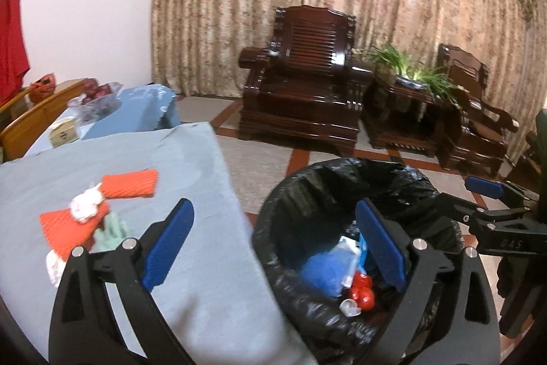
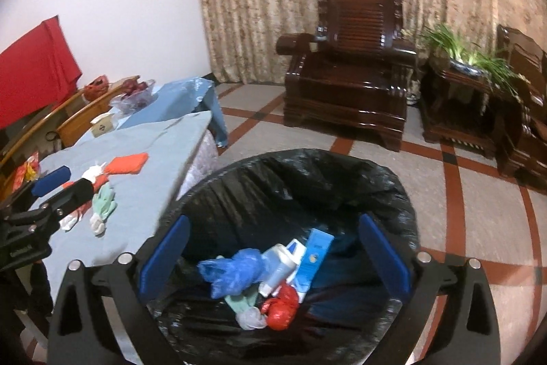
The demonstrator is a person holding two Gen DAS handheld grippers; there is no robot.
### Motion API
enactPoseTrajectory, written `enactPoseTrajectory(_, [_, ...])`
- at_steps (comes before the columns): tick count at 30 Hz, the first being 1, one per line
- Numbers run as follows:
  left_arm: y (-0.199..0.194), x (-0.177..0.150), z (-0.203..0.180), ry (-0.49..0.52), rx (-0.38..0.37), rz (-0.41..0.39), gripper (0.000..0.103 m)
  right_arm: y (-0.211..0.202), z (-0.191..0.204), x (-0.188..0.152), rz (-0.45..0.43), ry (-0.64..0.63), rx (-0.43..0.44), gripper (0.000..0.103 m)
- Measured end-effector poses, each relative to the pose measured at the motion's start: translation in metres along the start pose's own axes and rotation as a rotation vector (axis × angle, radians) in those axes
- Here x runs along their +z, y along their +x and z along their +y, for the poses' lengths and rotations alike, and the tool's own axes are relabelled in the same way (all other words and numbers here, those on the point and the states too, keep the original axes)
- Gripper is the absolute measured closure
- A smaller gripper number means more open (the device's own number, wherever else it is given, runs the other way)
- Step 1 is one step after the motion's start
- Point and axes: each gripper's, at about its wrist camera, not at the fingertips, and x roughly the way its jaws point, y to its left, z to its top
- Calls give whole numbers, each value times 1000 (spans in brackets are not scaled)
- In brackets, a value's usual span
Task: Collect trash
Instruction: 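Move both grippers back from the bin to the table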
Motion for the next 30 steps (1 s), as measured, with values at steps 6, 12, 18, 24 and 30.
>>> enactPoseTrajectory(6, [-27,-7,33,-44,66,-14,10,6,33,0,3,-56,31,6])
enactPoseTrajectory(12, [-43,-14,62,-86,129,-19,10,16,64,1,18,-91,57,6])
enactPoseTrajectory(18, [-56,-25,97,-137,206,-17,10,27,95,2,29,-132,96,6])
enactPoseTrajectory(24, [-64,-34,134,-177,282,-12,10,42,127,3,23,-171,147,6])
enactPoseTrajectory(30, [-70,-47,169,-202,358,-2,10,61,170,2,1,-213,222,6])
